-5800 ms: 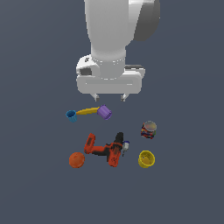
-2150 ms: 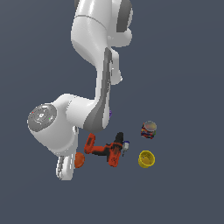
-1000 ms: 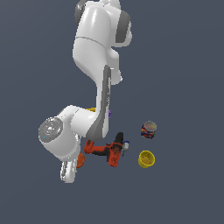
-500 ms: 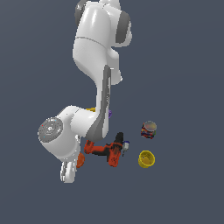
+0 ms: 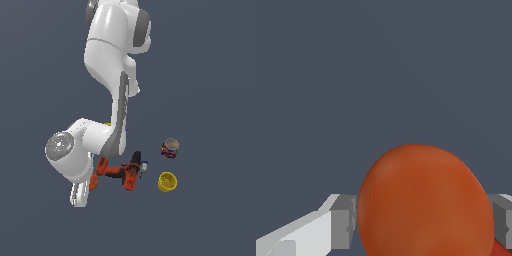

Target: Pick up a designated object from a clutter of objects.

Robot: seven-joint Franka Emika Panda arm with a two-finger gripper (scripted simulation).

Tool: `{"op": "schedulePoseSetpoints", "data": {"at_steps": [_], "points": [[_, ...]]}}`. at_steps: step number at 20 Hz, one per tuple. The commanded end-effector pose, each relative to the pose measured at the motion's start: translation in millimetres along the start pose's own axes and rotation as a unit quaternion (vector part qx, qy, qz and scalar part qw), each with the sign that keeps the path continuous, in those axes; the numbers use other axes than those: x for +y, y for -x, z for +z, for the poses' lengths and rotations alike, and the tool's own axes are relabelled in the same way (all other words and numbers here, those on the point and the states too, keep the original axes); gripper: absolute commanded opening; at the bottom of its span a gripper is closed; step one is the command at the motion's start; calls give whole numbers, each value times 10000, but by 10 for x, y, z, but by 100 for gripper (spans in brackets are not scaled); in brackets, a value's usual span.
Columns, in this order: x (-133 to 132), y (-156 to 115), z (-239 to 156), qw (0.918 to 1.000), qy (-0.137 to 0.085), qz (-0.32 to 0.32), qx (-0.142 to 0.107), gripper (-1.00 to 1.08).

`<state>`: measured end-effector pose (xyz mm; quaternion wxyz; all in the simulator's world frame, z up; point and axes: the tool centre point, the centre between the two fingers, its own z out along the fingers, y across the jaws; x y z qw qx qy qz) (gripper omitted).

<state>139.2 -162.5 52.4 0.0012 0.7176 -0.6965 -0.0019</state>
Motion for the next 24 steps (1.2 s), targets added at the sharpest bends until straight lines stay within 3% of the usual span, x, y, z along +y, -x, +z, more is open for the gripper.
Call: {"op": "schedulePoseSetpoints", "data": {"at_steps": [1, 10, 24], "points": [[12, 55, -82, 10000, -16, -3, 1, -100], [184, 438, -549, 10000, -17, -3, -4, -100], [624, 1439, -1800, 10000, -19, -2, -4, -100]]}}
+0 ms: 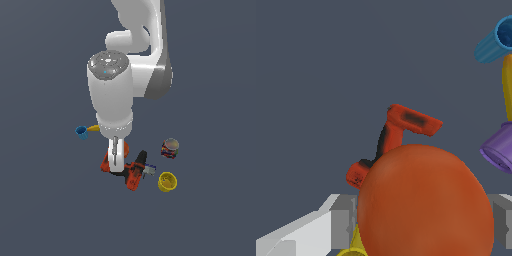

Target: Pick up a designated object from a clutter of objects.

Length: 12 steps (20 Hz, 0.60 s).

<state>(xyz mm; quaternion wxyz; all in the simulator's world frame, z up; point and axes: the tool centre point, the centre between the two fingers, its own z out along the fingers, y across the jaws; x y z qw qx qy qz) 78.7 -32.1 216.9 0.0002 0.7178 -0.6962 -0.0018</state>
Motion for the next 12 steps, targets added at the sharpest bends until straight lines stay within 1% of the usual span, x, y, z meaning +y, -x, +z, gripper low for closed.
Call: {"op": "schedulePoseSetpoints", "data": {"at_steps": [1, 12], "points": [[84, 192, -255, 10000, -12, 2, 5, -100], [423, 1024, -1315, 10000, -16, 7, 23, -100]]}}
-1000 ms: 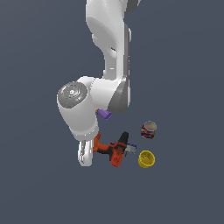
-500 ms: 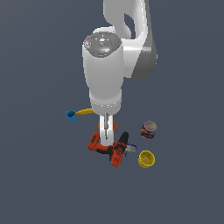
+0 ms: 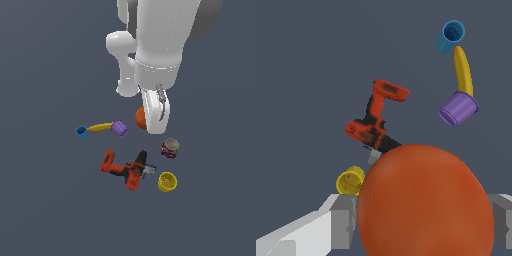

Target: Pick up a designated object from a clutter of objects.

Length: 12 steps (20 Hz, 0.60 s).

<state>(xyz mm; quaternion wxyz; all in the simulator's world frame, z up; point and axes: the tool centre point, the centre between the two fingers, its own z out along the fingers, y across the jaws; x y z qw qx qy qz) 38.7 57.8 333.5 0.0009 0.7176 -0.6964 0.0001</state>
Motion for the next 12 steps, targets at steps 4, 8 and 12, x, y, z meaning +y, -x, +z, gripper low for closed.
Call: {"op": "schedulePoseSetpoints", "data": {"at_steps": [4, 8, 12], "points": [[147, 377, -491, 10000, -8, 4, 6, -100], [217, 590, -754, 10000, -8, 2, 2, -100], [258, 732, -927, 10000, -6, -1, -2, -100]]}}
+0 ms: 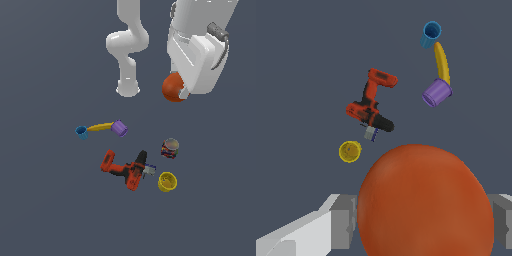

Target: Pick up a designated object from a clutter of objects.

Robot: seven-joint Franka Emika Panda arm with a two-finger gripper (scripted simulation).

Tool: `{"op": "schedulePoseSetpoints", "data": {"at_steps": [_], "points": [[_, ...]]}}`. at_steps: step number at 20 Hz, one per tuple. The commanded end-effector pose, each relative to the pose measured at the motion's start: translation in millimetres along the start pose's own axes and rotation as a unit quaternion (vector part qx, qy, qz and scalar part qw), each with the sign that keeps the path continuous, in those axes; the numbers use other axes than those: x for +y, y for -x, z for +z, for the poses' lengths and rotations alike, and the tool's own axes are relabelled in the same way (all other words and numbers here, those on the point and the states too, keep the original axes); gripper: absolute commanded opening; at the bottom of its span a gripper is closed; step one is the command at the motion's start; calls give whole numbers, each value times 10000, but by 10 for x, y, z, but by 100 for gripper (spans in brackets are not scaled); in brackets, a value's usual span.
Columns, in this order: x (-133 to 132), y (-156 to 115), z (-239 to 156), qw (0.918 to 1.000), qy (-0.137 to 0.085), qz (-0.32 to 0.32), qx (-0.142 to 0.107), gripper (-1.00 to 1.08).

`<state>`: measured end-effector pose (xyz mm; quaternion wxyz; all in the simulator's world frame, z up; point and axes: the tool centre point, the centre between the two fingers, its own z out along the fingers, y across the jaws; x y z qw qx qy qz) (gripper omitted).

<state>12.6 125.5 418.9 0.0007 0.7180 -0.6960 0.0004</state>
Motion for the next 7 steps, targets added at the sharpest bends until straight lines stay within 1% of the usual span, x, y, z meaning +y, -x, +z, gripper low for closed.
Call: {"op": "schedulePoseSetpoints", "data": {"at_steps": [1, 7], "points": [[22, 73, -101, 10000, -3, 5, -2, -100], [27, 134, -170, 10000, -2, 3, -7, -100]]}}
